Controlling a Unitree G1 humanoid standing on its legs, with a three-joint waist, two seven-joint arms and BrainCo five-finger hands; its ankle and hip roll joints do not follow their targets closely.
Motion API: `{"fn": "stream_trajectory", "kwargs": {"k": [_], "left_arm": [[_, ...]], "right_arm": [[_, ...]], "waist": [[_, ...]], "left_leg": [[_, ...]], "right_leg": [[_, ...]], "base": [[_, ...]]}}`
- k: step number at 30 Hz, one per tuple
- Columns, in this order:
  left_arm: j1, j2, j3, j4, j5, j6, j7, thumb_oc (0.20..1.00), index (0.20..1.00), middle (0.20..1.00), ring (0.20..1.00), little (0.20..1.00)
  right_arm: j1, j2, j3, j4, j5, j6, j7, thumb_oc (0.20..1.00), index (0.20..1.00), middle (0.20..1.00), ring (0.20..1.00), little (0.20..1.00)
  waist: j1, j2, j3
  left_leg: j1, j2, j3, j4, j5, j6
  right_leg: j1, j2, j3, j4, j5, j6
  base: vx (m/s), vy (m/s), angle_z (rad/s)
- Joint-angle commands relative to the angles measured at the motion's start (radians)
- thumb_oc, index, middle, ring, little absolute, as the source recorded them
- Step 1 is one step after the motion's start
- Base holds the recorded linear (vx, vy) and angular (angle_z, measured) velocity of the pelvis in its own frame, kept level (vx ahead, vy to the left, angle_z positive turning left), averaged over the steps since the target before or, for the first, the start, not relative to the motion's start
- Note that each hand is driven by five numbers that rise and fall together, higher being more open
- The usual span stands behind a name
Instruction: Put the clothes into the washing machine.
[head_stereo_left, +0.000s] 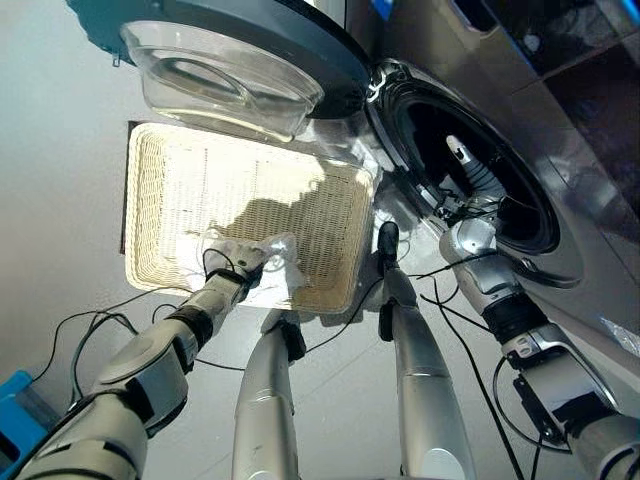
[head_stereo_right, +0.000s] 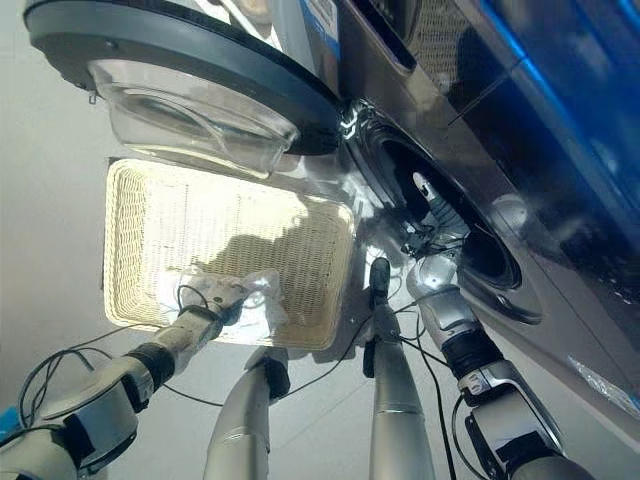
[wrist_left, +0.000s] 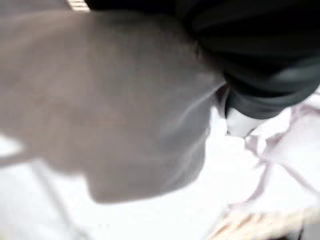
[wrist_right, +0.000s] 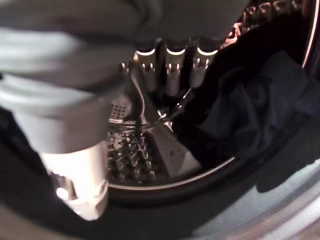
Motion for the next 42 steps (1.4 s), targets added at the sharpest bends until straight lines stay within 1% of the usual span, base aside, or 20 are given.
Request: {"fn": "stream_trajectory", "kwargs": {"k": [1, 2, 5, 7, 9, 10, 11, 13, 14, 15, 17, 18, 22, 29, 31, 34, 35, 36, 37, 42], "left_arm": [[0.049, 0.033, 0.104, 0.009, -0.191, -0.061, 0.127, 0.2, 0.2, 0.2, 0.2, 0.2], [0.057, 0.026, 0.2, 0.008, -0.246, -0.113, 0.161, 0.2, 0.2, 0.2, 0.2, 0.2], [0.064, 0.024, 0.262, 0.01, -0.266, -0.173, 0.19, 0.2, 0.2, 0.2, 0.2, 0.2], [0.092, 0.014, 0.414, -0.035, -0.384, -0.315, 0.248, 0.2, 0.2, 0.2, 0.2, 0.2], [0.093, 0.013, 0.418, -0.037, -0.39, -0.316, 0.244, 0.2, 0.2, 0.2, 0.2, 0.2], [0.105, 0.006, 0.461, -0.069, -0.425, -0.35, 0.245, 0.2, 0.2, 0.2, 0.2, 0.2], [0.119, -0.007, 0.506, -0.124, -0.508, -0.413, 0.248, 0.2, 0.2, 0.2, 0.2, 0.2], [0.13, -0.024, 0.538, -0.175, -0.579, -0.45, 0.23, 0.2, 0.2, 0.2, 0.2, 0.2], [0.131, -0.025, 0.54, -0.177, -0.584, -0.452, 0.228, 0.2, 0.2, 0.2, 0.2, 0.2], [0.135, -0.035, 0.556, -0.212, -0.644, -0.476, 0.197, 0.2, 0.2, 0.2, 0.2, 0.2], [0.137, -0.042, 0.562, -0.233, -0.679, -0.495, 0.18, 0.2, 0.2, 0.2, 0.2, 0.2], [0.138, -0.053, 0.566, -0.259, -0.724, -0.507, 0.153, 0.2, 0.2, 0.2, 0.2, 0.2], [0.131, -0.074, 0.567, -0.305, -0.851, -0.519, 0.084, 0.2, 0.2, 0.2, 0.2, 0.2], [0.118, -0.102, 0.576, -0.335, -1.003, -0.518, -0.009, 0.2, 0.2, 0.2, 0.2, 0.2], [0.116, -0.115, 0.573, -0.371, -1.07, -0.511, -0.097, 0.2, 0.2, 0.2, 0.2, 0.2], [0.112, -0.123, 0.564, -0.387, -1.115, -0.499, -0.146, 0.2, 0.2, 0.2, 0.2, 0.2], [0.11, -0.13, 0.561, -0.395, -1.18, -0.493, -0.212, 0.2, 0.2, 0.2, 0.2, 0.2], [0.11, -0.13, 0.561, -0.395, -1.189, -0.492, -0.218, 0.2, 0.2, 0.2, 0.2, 0.2], [0.111, -0.143, 0.558, -0.408, -1.254, -0.472, -0.287, 0.2, 0.2, 0.2, 0.2, 0.2], [0.113, -0.173, 0.543, -0.452, -1.407, -0.433, -0.435, 0.2, 0.2, 0.2, 0.2, 0.2]], "right_arm": [[0.02, 0.002, -0.004, -0.075, 0.021, -0.06, 0.122, 1.0, 1.0, 1.0, 1.0, 1.0], [0.046, 0.011, 0.009, -0.084, 0.06, -0.057, 0.185, 1.0, 1.0, 1.0, 1.0, 1.0], [0.068, 0.015, 0.012, -0.077, 0.09, -0.061, 0.242, 1.0, 1.0, 1.0, 1.0, 1.0], [0.122, 0.028, 0.029, -0.028, 0.139, -0.08, 0.376, 1.0, 1.0, 1.0, 1.0, 1.0], [0.124, 0.028, 0.03, -0.025, 0.141, -0.078, 0.387, 1.0, 1.0, 1.0, 1.0, 1.0], [0.138, 0.03, 0.037, -0.006, 0.139, -0.094, 0.431, 1.0, 1.0, 1.0, 1.0, 1.0], [0.163, 0.029, 0.059, 0.024, 0.127, -0.097, 0.509, 1.0, 1.0, 1.0, 1.0, 1.0], [0.164, 0.018, 0.077, 0.056, 0.108, -0.079, 0.574, 1.0, 1.0, 1.0, 1.0, 1.0], [0.164, 0.017, 0.078, 0.058, 0.107, -0.079, 0.577, 1.0, 1.0, 1.0, 1.0, 1.0], [0.161, 0.001, 0.09, 0.092, 0.102, -0.087, 0.631, 1.0, 1.0, 1.0, 1.0, 1.0], [0.156, -0.006, 0.097, 0.114, 0.085, -0.086, 0.675, 1.0, 1.0, 1.0, 1.0, 1.0], [0.142, -0.017, 0.111, 0.135, 0.059, -0.07, 0.712, 1.0, 1.0, 1.0, 1.0, 1.0], [0.105, -0.038, 0.144, 0.189, 0.058, -0.044, 0.796, 1.0, 1.0, 1.0, 1.0, 1.0], [0.057, -0.035, 0.151, 0.21, 0.065, -0.03, 0.805, 1.0, 1.0, 1.0, 1.0, 1.0], [0.052, -0.032, 0.171, 0.185, 0.011, -0.004, 0.83, 1.0, 1.0, 1.0, 1.0, 1.0], [0.038, -0.035, 0.184, 0.185, 0.0, 0.015, 0.865, 1.0, 1.0, 1.0, 1.0, 1.0], [0.021, -0.036, 0.198, 0.2, 0.008, 0.041, 0.917, 1.0, 1.0, 1.0, 1.0, 1.0], [0.02, -0.036, 0.199, 0.201, 0.009, 0.043, 0.921, 1.0, 1.0, 1.0, 1.0, 1.0], [-0.001, -0.036, 0.214, 0.231, 0.027, 0.057, 0.964, 1.0, 1.0, 1.0, 1.0, 1.0], [-0.056, -0.029, 0.237, 0.313, 0.036, 0.095, 1.012, 1.0, 1.0, 1.0, 1.0, 1.0]], "waist": [[0.052, -0.01, -0.014], [0.058, -0.013, -0.014], [0.061, -0.018, -0.014], [0.072, -0.032, -0.014], [0.072, -0.032, -0.014], [0.077, -0.034, -0.014], [0.086, -0.041, -0.014], [0.094, -0.043, -0.014], [0.094, -0.043, -0.014], [0.102, -0.045, -0.014], [0.108, -0.046, -0.014], [0.113, -0.047, -0.014], [0.126, -0.049, -0.014], [0.132, -0.051, -0.014], [0.131, -0.047, -0.014], [0.133, -0.043, -0.014], [0.137, -0.039, -0.014], [0.137, -0.039, -0.014], [0.142, -0.035, -0.014], [0.157, -0.022, -0.014]], "left_leg": [[0.023, -0.048, 0.035, -0.113, 0.071, -0.051], [0.034, -0.048, 0.034, -0.114, 0.074, -0.051], [0.046, -0.049, 0.033, -0.116, 0.074, -0.051], [0.069, -0.05, 0.027, -0.113, 0.069, -0.05], [0.07, -0.05, 0.026, -0.113, 0.069, -0.05], [0.077, -0.051, 0.022, -0.112, 0.065, -0.049], [0.083, -0.053, 0.016, -0.103, 0.057, -0.047], [0.086, -0.053, 0.013, -0.1, 0.053, -0.045], [0.086, -0.053, 0.013, -0.1, 0.053, -0.045], [0.09, -0.053, 0.007, -0.097, 0.049, -0.043], [0.092, -0.055, 0.003, -0.094, 0.046, -0.043], [0.093, -0.056, -0.002, -0.092, 0.043, -0.042], [0.1, -0.056, -0.01, -0.092, 0.041, -0.04], [0.1, -0.062, -0.019, -0.082, 0.036, -0.041], [0.103, -0.063, -0.021, -0.084, 0.035, -0.038], [0.104, -0.064, -0.021, -0.082, 0.034, -0.036], [0.103, -0.067, -0.024, -0.078, 0.031, -0.036], [0.103, -0.067, -0.025, -0.077, 0.031, -0.035], [0.105, -0.069, -0.028, -0.075, 0.029, -0.035], [0.104, -0.08, -0.038, -0.067, 0.024, -0.034]], "right_leg": [[0.014, 0.021, -0.062, 0.128, -0.127, 0.108], [0.026, 0.023, -0.064, 0.131, -0.132, 0.104], [0.039, 0.023, -0.067, 0.131, -0.136, 0.103], [0.063, 0.022, -0.077, 0.139, -0.148, 0.098], [0.064, 0.022, -0.077, 0.139, -0.149, 0.098], [0.071, 0.021, -0.081, 0.143, -0.154, 0.096], [0.079, 0.019, -0.089, 0.155, -0.164, 0.093], [0.084, 0.015, -0.097, 0.162, -0.169, 0.091], [0.084, 0.015, -0.098, 0.162, -0.169, 0.091], [0.089, 0.012, -0.103, 0.167, -0.174, 0.089], [0.093, 0.01, -0.107, 0.169, -0.176, 0.088], [0.094, 0.009, -0.111, 0.175, -0.179, 0.088], [0.103, 0.003, -0.12, 0.177, -0.181, 0.087], [0.11, 0.003, -0.123, 0.181, -0.183, 0.086], [0.109, 0.001, -0.122, 0.181, -0.183, 0.087], [0.112, -0.002, -0.124, 0.181, -0.182, 0.087], [0.112, -0.005, -0.125, 0.182, -0.182, 0.087], [0.112, -0.006, -0.125, 0.182, -0.182, 0.087], [0.116, -0.01, -0.129, 0.181, -0.183, 0.087], [0.123, -0.016, -0.136, 0.177, -0.18, 0.084]], "base": [[0.0, 0.0, 0.0], [0.0, 0.0, 0.0], [0.0, 0.0, 0.0], [0.0, -0.047, -0.01], [0.0, 0.0, 0.0], [0.0, -0.068, 0.0], [0.0, -0.078, 0.0], [0.0, -0.073, 0.03], [0.0, -0.082, 0.07], [0.0, -0.058, 0.08], [0.0, -0.069, 0.11], [0.0, -0.07, 0.12], [0.0, -0.061, 0.07], [0.0, -0.028, 0.07], [0.0, 0.0, 0.0], [0.0, 0.0, 0.0], [0.0, 0.0, 0.0], [0.02, -0.033, 0.01], [0.0, 0.0, 0.0], [0.01, -0.024, 0.05]]}}
